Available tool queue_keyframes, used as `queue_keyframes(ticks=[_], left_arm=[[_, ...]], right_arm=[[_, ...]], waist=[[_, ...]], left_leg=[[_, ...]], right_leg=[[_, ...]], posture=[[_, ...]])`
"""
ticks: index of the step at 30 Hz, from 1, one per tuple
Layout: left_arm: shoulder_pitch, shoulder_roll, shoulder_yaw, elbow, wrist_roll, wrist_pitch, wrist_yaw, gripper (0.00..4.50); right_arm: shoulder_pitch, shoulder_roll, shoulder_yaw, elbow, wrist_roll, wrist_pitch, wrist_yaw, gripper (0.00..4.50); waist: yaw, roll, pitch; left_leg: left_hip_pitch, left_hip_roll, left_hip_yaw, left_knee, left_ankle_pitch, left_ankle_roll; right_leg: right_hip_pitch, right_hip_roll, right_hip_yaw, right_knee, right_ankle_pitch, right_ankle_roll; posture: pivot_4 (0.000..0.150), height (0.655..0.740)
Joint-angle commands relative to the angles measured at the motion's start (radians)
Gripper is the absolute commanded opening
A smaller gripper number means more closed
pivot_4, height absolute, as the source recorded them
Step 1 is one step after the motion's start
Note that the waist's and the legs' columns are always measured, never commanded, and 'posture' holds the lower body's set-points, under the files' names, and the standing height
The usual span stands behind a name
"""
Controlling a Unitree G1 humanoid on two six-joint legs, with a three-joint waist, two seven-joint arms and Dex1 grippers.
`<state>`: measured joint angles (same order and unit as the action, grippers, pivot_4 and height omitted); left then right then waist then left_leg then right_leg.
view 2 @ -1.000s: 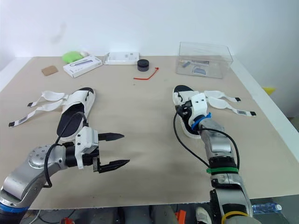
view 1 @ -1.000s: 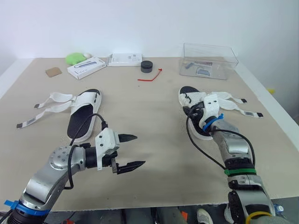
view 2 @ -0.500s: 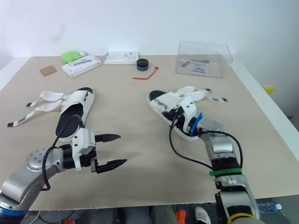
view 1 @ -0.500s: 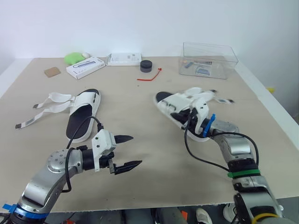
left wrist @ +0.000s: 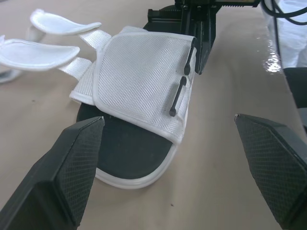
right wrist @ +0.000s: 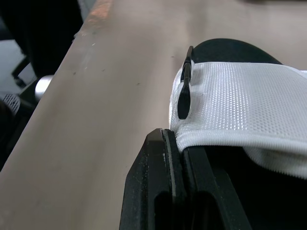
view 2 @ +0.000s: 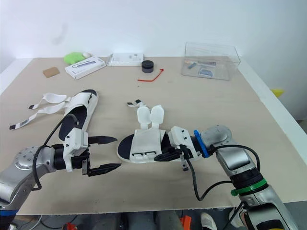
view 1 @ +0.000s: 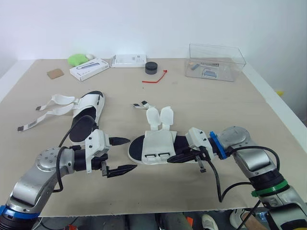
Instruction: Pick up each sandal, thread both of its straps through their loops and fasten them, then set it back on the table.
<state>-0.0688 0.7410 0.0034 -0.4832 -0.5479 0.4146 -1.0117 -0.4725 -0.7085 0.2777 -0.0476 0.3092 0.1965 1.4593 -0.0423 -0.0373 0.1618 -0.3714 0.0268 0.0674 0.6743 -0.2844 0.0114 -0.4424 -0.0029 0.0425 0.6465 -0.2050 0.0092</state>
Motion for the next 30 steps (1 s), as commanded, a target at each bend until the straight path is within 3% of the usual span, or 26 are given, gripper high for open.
queue_keyframes(ticks=[1,17,30], left_arm=[[0.010,0.014,0.019,-0.039,-0.017,0.008,-0.001,4.50],[0.000,0.011,0.013,-0.050,-0.022,0.034,0.001,4.50],[-0.015,0.007,-0.007,-0.039,0.003,0.024,-0.003,4.50]], right_arm=[[0.012,-0.009,0.005,-0.005,0.005,-0.057,0.053,0.08],[-0.007,0.024,0.012,0.095,0.002,-0.162,0.117,0.08],[-0.027,0.091,0.045,0.085,0.011,-0.123,0.100,0.08]], waist=[[0.000,0.000,0.000],[0.000,0.000,0.000],[0.000,0.000,0.000]], left_leg=[[0.000,0.000,0.000,0.000,0.000,0.000],[0.000,0.000,0.000,0.000,0.000,0.000],[0.001,0.001,0.000,0.000,0.000,0.000]], right_leg=[[0.000,0.000,0.000,0.000,0.000,-0.001],[0.000,0.000,0.000,0.000,0.000,-0.001],[0.000,0.000,0.000,0.001,0.001,-0.002]], posture=[[0.150,0.7400],[0.150,0.7400],[0.150,0.7400]])
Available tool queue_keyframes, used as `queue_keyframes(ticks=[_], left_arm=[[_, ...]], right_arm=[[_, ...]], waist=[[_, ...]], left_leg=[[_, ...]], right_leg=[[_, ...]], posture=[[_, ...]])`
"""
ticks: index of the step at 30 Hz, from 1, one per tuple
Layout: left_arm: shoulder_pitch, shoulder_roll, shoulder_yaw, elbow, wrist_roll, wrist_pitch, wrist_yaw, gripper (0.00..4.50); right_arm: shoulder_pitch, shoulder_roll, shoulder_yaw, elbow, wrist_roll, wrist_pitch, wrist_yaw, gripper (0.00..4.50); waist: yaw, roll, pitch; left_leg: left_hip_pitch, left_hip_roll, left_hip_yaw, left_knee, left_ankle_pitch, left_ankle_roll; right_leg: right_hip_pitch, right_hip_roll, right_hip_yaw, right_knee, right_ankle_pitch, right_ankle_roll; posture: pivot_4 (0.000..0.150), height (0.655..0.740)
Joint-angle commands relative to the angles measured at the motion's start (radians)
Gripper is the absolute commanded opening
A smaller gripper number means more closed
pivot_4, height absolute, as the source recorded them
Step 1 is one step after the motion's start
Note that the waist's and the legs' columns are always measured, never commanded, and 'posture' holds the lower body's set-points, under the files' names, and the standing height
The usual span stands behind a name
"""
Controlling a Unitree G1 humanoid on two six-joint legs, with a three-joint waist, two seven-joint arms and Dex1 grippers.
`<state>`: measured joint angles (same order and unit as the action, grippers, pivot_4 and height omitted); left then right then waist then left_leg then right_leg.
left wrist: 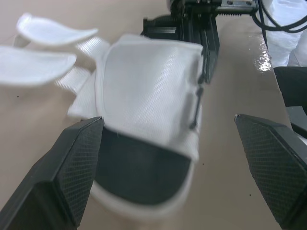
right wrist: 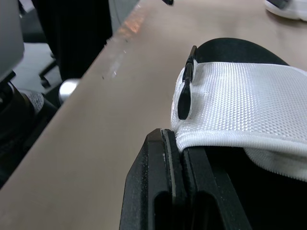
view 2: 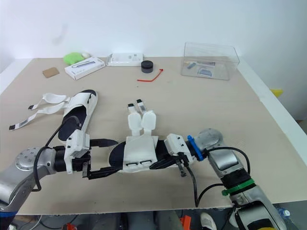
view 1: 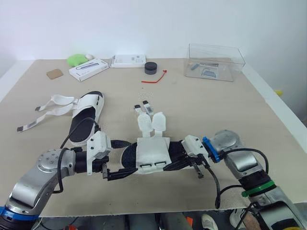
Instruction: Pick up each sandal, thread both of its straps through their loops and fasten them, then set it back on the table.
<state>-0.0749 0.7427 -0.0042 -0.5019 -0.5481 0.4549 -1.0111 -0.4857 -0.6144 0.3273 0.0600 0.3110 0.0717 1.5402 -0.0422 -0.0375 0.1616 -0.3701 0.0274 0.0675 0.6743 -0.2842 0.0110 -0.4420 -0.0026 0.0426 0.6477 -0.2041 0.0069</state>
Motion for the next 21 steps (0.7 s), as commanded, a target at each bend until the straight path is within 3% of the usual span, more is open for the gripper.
queue_keyframes(ticks=[1,7,10,17,18,21], left_arm=[[-0.007,0.006,0.000,-0.021,0.004,-0.017,-0.004,4.50],[0.005,0.007,-0.001,-0.025,0.006,-0.018,-0.003,4.50],[0.005,0.006,-0.001,-0.025,0.007,-0.018,0.000,4.50],[0.004,0.008,0.011,0.005,0.019,-0.028,0.002,4.50],[0.004,0.004,0.015,0.007,0.019,-0.027,0.010,4.50],[0.005,-0.009,0.024,0.009,0.011,-0.013,0.035,4.50]], right_arm=[[-0.011,-0.004,-0.009,-0.022,0.016,0.017,0.017,0.08],[-0.012,-0.033,-0.010,0.001,-0.001,-0.002,0.039,0.08],[-0.019,-0.049,-0.012,0.013,-0.003,0.005,0.042,0.95],[0.021,-0.157,-0.093,-0.069,0.101,0.136,0.048,4.18],[0.033,-0.173,-0.106,-0.088,0.125,0.173,0.041,4.41],[0.061,-0.206,-0.147,-0.131,0.185,0.267,0.020,4.41]], waist=[[0.000,0.000,0.000],[0.001,0.000,0.000],[0.001,0.000,0.000],[0.006,0.000,0.000],[0.007,0.000,0.000],[0.009,-0.001,0.000]], left_leg=[[0.000,0.000,0.000,0.000,0.000,0.000],[0.000,0.000,0.000,0.000,0.000,0.000],[0.000,-0.001,0.000,0.000,0.000,0.000],[0.000,-0.001,0.000,0.000,0.000,0.000],[0.000,-0.001,0.000,0.000,0.000,0.000],[0.000,0.000,-0.001,0.000,0.000,0.000]], right_leg=[[0.000,0.000,0.000,0.000,0.000,0.000],[0.000,0.000,0.000,0.000,0.000,0.000],[0.000,0.000,0.000,0.000,0.000,0.000],[0.000,-0.001,0.000,0.000,0.000,0.000],[0.000,-0.001,0.000,0.000,0.000,0.000],[0.000,-0.001,0.000,0.000,0.000,0.000]], posture=[[0.150,0.7400],[0.150,0.7400],[0.150,0.7400],[0.150,0.7400],[0.150,0.7400],[0.150,0.7400]])
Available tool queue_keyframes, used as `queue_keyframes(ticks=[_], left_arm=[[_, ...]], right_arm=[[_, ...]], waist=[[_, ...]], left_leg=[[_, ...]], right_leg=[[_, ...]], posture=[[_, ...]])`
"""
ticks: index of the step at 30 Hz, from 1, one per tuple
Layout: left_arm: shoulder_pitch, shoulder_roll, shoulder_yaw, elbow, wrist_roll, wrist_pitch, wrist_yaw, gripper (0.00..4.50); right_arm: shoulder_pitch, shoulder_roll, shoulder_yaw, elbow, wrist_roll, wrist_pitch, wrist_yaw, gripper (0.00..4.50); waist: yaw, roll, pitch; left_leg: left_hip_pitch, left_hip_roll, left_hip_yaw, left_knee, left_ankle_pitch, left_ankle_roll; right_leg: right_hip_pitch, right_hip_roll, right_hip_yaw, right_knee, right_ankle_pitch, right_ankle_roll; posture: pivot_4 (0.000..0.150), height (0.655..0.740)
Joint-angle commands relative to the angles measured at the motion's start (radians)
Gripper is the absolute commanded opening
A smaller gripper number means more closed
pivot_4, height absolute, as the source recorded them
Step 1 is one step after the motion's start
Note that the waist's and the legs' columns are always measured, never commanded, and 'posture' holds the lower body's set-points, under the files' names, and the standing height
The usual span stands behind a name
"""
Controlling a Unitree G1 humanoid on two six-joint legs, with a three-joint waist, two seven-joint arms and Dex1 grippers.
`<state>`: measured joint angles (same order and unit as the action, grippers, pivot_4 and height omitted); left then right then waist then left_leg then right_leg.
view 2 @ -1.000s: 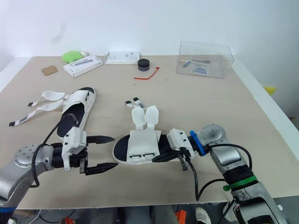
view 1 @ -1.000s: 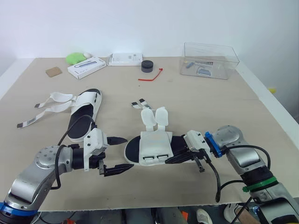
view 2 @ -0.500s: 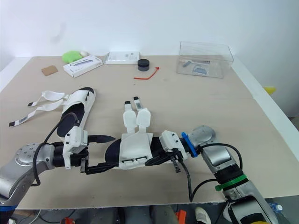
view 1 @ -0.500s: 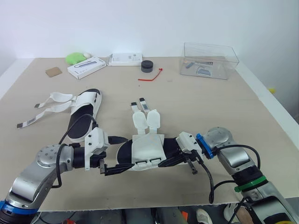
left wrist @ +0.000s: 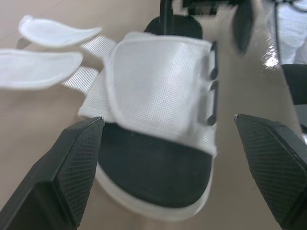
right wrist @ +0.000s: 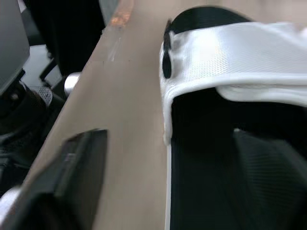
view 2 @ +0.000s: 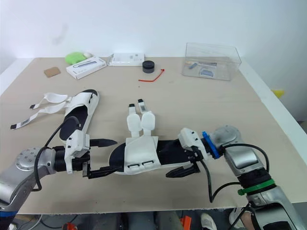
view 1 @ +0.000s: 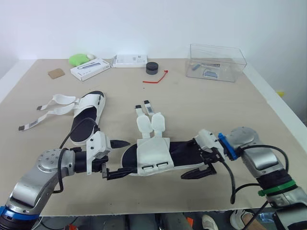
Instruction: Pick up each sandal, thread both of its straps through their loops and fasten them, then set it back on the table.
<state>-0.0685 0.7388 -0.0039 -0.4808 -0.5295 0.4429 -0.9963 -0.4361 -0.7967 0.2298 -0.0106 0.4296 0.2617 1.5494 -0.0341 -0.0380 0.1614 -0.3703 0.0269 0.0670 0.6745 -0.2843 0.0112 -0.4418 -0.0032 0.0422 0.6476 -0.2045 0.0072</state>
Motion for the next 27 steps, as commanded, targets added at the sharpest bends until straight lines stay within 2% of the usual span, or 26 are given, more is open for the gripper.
queue_keyframes(ticks=[1,4,7,9,10,12,13,14,15,16,18,27], left_arm=[[0.000,-0.007,0.028,-0.009,-0.010,-0.003,0.022,4.50],[0.007,0.001,0.030,0.005,-0.005,-0.025,-0.001,4.50],[0.019,0.041,0.008,0.022,0.036,-0.082,-0.067,3.79],[0.007,0.061,-0.015,0.045,0.085,-0.132,-0.092,2.89],[0.001,0.068,-0.026,0.055,0.104,-0.149,-0.103,2.66],[-0.010,0.071,-0.041,0.070,0.124,-0.165,-0.113,1.59],[-0.016,0.071,-0.053,0.081,0.138,-0.174,-0.117,1.40],[-0.023,0.068,-0.070,0.094,0.159,-0.193,-0.121,1.00],[-0.032,0.065,-0.087,0.108,0.180,-0.210,-0.127,1.00],[-0.039,0.064,-0.103,0.118,0.200,-0.228,-0.133,0.38],[-0.049,0.064,-0.123,0.131,0.223,-0.255,-0.143,0.08],[-0.076,0.057,-0.144,0.155,0.246,-0.288,-0.150,0.08]], right_arm=[[0.016,-0.029,-0.073,-0.071,0.091,0.110,-0.006,4.41],[0.014,-0.031,-0.123,-0.086,0.135,0.180,-0.050,4.41],[-0.017,-0.009,-0.169,-0.094,0.195,0.314,-0.142,4.50],[-0.092,0.024,-0.176,-0.086,0.236,0.506,-0.273,4.50],[-0.122,0.037,-0.173,-0.082,0.238,0.559,-0.315,4.50],[-0.166,0.067,-0.174,-0.071,0.236,0.627,-0.386,4.50],[-0.210,0.101,-0.186,-0.029,0.237,0.690,-0.452,4.50],[-0.272,0.149,-0.215,0.045,0.247,0.779,-0.534,4.50],[-0.334,0.198,-0.255,0.131,0.257,0.869,-0.612,4.50],[-0.384,0.233,-0.286,0.201,0.262,0.944,-0.671,4.50],[-0.438,0.264,-0.316,0.284,0.255,1.034,-0.728,4.50],[-0.533,0.346,-0.343,0.471,0.257,1.189,-0.772,4.50]], waist=[[0.000,0.000,0.000],[0.000,0.000,0.000],[0.001,0.000,0.000],[0.001,0.000,0.000],[-0.002,0.000,0.000],[-0.001,0.000,0.000],[0.004,0.000,0.000],[0.005,0.000,0.000],[0.002,0.000,0.000],[0.000,0.000,0.000],[0.000,0.000,0.000],[0.008,0.000,0.000]], left_leg=[[0.000,0.000,0.000,0.000,0.000,0.000],[0.000,0.000,0.000,0.000,0.000,0.000],[0.000,0.000,0.000,0.000,0.000,0.000],[0.001,0.000,0.000,0.000,0.000,0.000],[0.001,0.001,0.001,0.000,0.000,-0.001],[0.000,0.001,0.001,0.000,0.001,-0.001],[0.000,0.001,0.001,0.000,0.001,-0.001],[0.000,0.001,0.000,0.000,0.001,-0.001],[0.000,0.001,0.001,0.000,0.001,-0.001],[0.000,0.001,0.002,0.000,0.001,-0.001],[-0.003,0.000,0.004,0.000,0.002,-0.001],[-0.005,0.000,0.003,0.000,-0.001,0.003]], right_leg=[[0.000,0.000,0.000,0.000,0.000,0.000],[0.000,0.000,0.000,0.000,0.000,0.001],[0.000,0.001,0.001,0.000,0.000,0.002],[0.000,0.001,0.000,0.000,0.000,0.002],[0.000,0.001,0.001,0.000,0.000,0.002],[0.000,0.002,0.001,0.000,0.000,0.002],[0.000,0.002,0.001,0.000,0.000,0.002],[-0.001,0.002,0.000,0.000,0.000,0.001],[-0.001,0.002,0.001,0.000,0.000,0.001],[-0.001,0.001,0.001,0.000,0.002,-0.001],[-0.003,0.001,0.003,0.000,0.005,-0.001],[-0.004,-0.001,0.001,-0.002,0.002,-0.001]], posture=[[0.150,0.7400],[0.150,0.7400],[0.150,0.7400],[0.150,0.7400],[0.150,0.7400],[0.150,0.7400],[0.150,0.7400],[0.150,0.7400],[0.150,0.7400],[0.150,0.7400],[0.150,0.7400],[0.150,0.7400]])
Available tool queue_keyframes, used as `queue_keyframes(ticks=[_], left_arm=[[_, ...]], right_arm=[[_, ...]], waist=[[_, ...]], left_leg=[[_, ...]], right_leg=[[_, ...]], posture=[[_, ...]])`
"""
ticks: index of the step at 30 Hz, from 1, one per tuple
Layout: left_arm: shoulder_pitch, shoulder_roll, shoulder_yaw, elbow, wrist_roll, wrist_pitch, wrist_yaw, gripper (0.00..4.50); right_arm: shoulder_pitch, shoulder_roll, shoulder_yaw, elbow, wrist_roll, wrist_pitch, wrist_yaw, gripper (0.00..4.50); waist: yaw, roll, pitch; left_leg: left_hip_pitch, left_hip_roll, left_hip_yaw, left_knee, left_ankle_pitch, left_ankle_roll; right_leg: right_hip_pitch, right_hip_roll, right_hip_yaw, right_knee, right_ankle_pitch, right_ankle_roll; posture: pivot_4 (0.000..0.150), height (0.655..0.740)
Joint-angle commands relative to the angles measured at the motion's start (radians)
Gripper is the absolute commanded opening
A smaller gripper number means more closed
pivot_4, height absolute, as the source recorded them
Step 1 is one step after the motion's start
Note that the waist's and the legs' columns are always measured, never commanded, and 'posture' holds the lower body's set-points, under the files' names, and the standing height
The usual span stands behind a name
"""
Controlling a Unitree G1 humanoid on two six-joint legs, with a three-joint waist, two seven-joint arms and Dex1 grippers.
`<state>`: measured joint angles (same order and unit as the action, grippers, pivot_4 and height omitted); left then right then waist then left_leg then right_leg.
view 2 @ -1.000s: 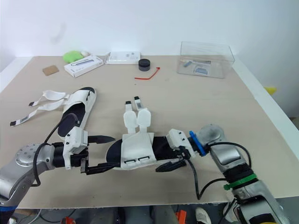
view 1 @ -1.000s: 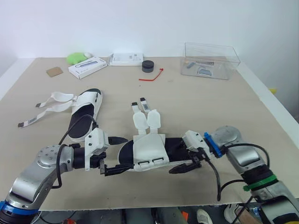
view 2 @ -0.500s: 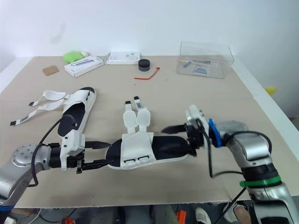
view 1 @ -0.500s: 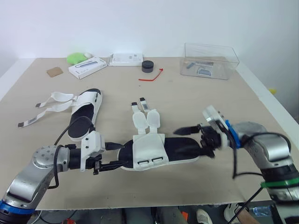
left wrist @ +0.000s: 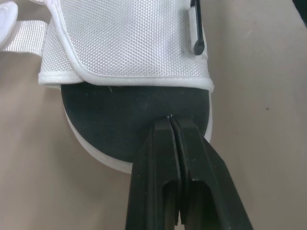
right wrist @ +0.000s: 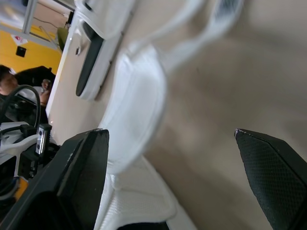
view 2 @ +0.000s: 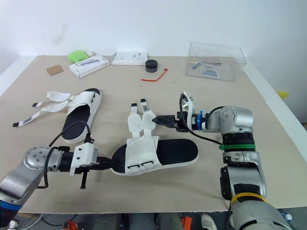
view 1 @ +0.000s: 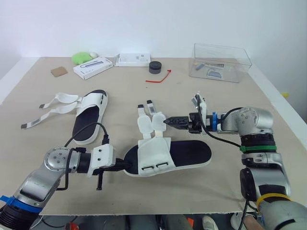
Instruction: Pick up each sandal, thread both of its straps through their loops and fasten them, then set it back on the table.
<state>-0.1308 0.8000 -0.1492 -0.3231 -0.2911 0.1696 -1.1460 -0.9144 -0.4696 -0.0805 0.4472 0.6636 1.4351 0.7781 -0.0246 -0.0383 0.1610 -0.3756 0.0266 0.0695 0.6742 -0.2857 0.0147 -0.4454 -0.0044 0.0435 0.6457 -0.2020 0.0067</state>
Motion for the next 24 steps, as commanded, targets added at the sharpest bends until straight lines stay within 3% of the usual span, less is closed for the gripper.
queue_keyframes(ticks=[1,9,24], left_arm=[[-0.017,-0.006,0.000,-0.003,0.010,-0.015,0.002,0.08],[-0.023,-0.010,0.000,-0.002,0.018,-0.023,0.008,0.08],[-0.011,-0.023,0.000,-0.006,0.021,-0.029,0.029,0.08]], right_arm=[[-0.071,0.039,-0.040,0.045,0.018,0.006,-0.005,4.50],[-0.210,0.142,-0.150,0.319,-0.020,-0.105,-0.089,4.50],[-0.356,0.190,-0.231,0.640,-0.069,-0.312,-0.109,4.50]], waist=[[-0.003,0.000,0.000],[-0.008,0.000,0.000],[-0.021,0.000,0.000]], left_leg=[[0.000,0.000,0.000,0.000,0.000,0.000],[0.001,0.001,-0.001,0.000,0.001,-0.001],[0.000,0.001,-0.001,-0.001,0.000,0.000]], right_leg=[[0.000,0.000,0.000,0.000,0.000,0.000],[0.000,0.002,0.000,0.001,0.001,-0.001],[0.000,0.000,-0.001,0.000,0.001,0.000]], posture=[[0.150,0.7400],[0.150,0.7400],[0.150,0.7400]])
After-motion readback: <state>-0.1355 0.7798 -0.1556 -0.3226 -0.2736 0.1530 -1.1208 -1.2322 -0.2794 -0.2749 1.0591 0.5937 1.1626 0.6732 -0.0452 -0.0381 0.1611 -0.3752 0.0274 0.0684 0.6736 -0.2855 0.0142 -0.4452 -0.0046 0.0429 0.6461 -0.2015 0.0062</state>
